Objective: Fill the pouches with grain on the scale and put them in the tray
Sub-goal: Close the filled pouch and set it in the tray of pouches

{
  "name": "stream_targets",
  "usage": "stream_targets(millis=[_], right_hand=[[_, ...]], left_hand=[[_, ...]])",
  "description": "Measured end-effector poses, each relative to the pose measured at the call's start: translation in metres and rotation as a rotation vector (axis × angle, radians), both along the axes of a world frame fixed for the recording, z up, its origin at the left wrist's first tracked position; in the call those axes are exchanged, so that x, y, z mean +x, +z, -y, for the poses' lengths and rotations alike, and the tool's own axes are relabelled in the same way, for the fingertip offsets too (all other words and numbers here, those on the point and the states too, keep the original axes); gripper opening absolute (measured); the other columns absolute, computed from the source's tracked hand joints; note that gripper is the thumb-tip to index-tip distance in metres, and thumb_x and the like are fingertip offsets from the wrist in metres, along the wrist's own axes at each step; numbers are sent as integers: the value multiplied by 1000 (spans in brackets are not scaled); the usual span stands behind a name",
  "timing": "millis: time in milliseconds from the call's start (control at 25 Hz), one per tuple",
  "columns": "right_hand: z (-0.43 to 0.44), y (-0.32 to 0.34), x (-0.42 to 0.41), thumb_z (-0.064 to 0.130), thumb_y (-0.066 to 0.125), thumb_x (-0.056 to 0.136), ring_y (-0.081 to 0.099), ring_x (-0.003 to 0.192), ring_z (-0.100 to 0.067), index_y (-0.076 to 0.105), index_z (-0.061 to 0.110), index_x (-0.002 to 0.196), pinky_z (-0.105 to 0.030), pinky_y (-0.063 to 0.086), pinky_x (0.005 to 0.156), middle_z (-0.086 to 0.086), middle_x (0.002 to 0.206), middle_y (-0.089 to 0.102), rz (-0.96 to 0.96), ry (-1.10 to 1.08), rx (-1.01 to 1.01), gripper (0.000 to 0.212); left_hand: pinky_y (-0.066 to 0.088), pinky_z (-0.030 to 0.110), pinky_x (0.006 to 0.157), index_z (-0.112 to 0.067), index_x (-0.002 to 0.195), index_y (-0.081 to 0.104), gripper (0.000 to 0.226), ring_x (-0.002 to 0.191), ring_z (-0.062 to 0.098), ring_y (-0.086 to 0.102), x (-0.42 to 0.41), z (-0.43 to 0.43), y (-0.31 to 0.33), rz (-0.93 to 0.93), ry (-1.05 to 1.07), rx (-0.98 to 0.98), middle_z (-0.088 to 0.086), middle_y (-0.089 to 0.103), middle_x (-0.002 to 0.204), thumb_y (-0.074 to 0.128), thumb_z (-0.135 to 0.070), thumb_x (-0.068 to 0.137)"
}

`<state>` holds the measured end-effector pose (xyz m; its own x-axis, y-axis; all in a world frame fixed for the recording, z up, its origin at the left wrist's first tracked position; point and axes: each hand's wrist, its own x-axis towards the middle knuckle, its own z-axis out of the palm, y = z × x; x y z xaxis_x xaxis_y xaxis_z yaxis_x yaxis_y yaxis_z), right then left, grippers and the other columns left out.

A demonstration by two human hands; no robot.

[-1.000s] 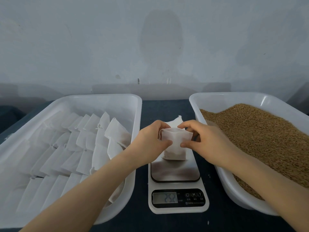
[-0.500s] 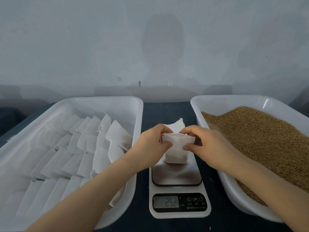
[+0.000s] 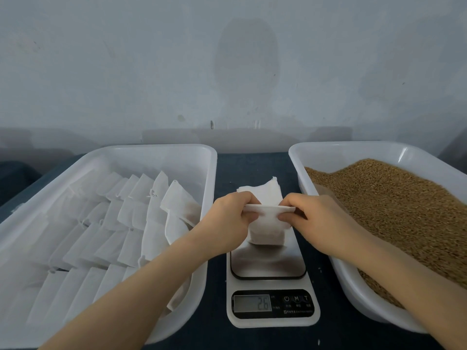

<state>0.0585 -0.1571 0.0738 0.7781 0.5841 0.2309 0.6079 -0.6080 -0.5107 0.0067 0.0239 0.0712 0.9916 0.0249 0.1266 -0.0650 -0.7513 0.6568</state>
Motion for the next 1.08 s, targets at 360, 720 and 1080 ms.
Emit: stream_targets(millis=[360,720,1080], right_hand=[[0,1,-1,18,66,87,53,63,13,67,24,91,-5,38,59,13,63,57,-35,2,0,8],[0,1,-1,19,65,88,51,63,14,68,25,87,-4,37,59,12,58,54,-17,-1,-3,7],[-1,4,-2,29,57,92,56,60,8,61,29,93,-6,41,58,17,64,58,-34,-1,125,4]], left_hand=[[35,-1,58,-34,77,47,24,68,3,49,0,2,1,-33,-1,40,-17,51,74,58,-20,94],[38,1,59,-30,98,72,17,74,4,59,2,1,-4,-31,-33,21,-11,68,82,59,-20,92],[32,10,45,-9,73,68,27,48,5,40,2,-1,7,-5,37,-37,-10,48,52,62,-29,89]])
